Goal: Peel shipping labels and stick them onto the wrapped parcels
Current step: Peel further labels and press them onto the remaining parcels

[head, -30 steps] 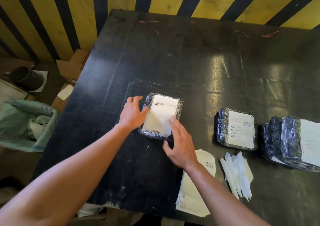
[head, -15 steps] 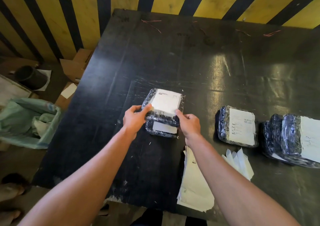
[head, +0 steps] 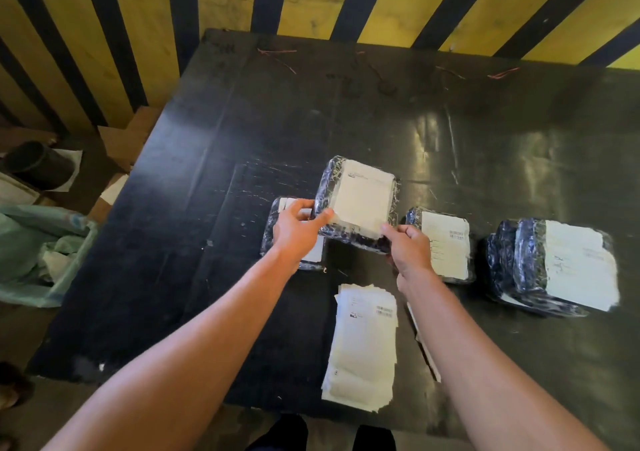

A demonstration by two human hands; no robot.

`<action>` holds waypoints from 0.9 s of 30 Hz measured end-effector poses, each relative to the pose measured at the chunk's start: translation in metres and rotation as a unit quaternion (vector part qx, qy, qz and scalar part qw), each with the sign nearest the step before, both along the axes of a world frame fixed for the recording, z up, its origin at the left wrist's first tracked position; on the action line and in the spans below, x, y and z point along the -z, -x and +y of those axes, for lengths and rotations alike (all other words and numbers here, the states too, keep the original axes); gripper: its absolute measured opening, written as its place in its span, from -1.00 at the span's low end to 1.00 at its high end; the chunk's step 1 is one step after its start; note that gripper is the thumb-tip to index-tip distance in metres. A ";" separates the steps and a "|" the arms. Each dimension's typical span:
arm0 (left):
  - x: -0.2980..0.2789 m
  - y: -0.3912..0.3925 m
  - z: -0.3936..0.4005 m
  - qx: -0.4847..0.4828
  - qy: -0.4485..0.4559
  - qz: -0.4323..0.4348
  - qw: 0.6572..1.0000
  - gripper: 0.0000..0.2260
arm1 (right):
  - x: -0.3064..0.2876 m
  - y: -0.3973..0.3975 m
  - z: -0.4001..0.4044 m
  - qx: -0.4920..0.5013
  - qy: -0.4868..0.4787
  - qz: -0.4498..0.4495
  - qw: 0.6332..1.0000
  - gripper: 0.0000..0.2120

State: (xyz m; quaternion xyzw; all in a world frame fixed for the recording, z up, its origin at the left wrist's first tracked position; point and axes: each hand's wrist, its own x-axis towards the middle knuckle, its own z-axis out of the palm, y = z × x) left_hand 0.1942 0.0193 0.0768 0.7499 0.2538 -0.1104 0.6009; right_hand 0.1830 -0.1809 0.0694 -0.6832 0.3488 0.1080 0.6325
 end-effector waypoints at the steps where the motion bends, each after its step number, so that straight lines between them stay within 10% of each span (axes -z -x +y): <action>1: 0.002 0.003 -0.016 0.005 0.012 0.000 1.000 -0.71 | 0.004 0.006 -0.014 0.010 0.004 0.004 1.000 -0.87; 15: 0.045 0.019 -0.185 0.078 -0.001 0.078 0.994 -0.66 | 0.034 0.023 -0.171 0.036 0.098 0.042 0.994 -0.77; 27: 0.052 0.056 -0.148 0.085 -0.137 0.020 0.987 -0.60 | 0.021 0.082 -0.187 -0.257 0.329 -0.037 0.908 -0.32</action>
